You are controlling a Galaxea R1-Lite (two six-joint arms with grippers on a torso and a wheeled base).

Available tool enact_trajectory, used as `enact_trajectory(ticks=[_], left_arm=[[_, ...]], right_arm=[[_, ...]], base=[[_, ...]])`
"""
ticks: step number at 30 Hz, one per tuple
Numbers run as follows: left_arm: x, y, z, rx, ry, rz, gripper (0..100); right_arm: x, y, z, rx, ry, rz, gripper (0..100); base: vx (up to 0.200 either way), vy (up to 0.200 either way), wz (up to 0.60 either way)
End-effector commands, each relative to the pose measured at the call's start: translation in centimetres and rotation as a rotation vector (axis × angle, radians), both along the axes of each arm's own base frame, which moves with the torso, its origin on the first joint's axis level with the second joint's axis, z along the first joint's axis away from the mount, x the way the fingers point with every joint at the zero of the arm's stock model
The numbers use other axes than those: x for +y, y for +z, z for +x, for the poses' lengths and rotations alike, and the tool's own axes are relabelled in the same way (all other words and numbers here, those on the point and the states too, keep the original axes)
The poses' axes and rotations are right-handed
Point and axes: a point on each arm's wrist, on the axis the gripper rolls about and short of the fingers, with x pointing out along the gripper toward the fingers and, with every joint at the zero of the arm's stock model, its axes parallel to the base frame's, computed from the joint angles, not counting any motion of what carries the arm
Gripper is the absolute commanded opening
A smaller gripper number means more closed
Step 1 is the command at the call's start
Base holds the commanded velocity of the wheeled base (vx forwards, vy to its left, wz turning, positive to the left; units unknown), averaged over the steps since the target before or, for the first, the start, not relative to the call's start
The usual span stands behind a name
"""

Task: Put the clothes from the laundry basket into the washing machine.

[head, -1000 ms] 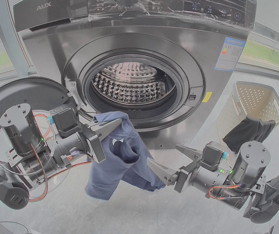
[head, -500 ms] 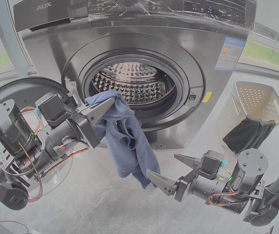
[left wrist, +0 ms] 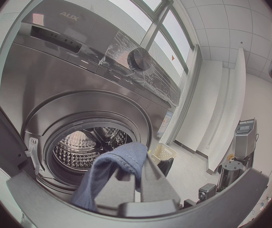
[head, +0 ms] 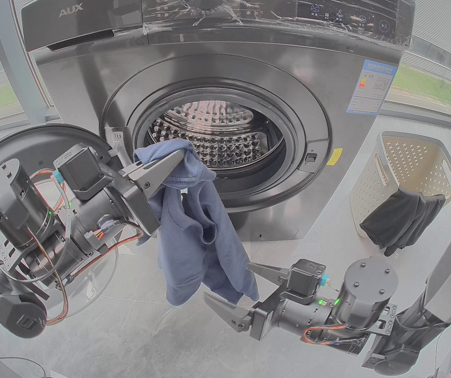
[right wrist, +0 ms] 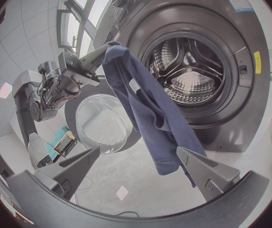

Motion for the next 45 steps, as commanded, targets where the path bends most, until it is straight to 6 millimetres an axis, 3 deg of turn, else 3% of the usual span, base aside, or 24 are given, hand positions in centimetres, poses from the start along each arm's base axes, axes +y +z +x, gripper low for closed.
enact_trajectory(ticks=[1, 13, 17, 25, 35, 45], left_arm=[[0.0, 0.2, 0.1, -0.005, 0.000, -0.005, 0], [0.1, 0.5, 0.0, -0.018, 0.002, -0.012, 0], [0.1, 0.6, -0.1, -0.021, -0.001, -0.014, 0], [0.0, 0.6, -0.2, -0.020, -0.004, -0.013, 0], [0.1, 0.5, -0.2, -0.016, -0.002, -0.010, 0], [0.1, 0.3, -0.1, -0.010, -0.001, -0.006, 0]], right_arm=[[1.8, -1.7, 0.8, 0.017, 0.022, -0.021, 100], [4.6, -3.2, 4.4, 0.020, 0.011, -0.023, 100], [5.4, -3.3, 6.9, 0.004, -0.016, -0.006, 100], [6.4, -3.2, 10.0, -0.023, -0.047, 0.025, 100], [4.8, -2.3, 12.9, -0.062, -0.120, 0.056, 100], [4.3, -1.1, 12.8, -0.095, -0.126, 0.088, 100]], base=[[0.000, 0.000, 0.00], [0.000, 0.000, 0.00], [0.000, 0.000, 0.00], [0.000, 0.000, 0.00], [0.000, 0.000, 0.00], [0.000, 0.000, 0.00]])
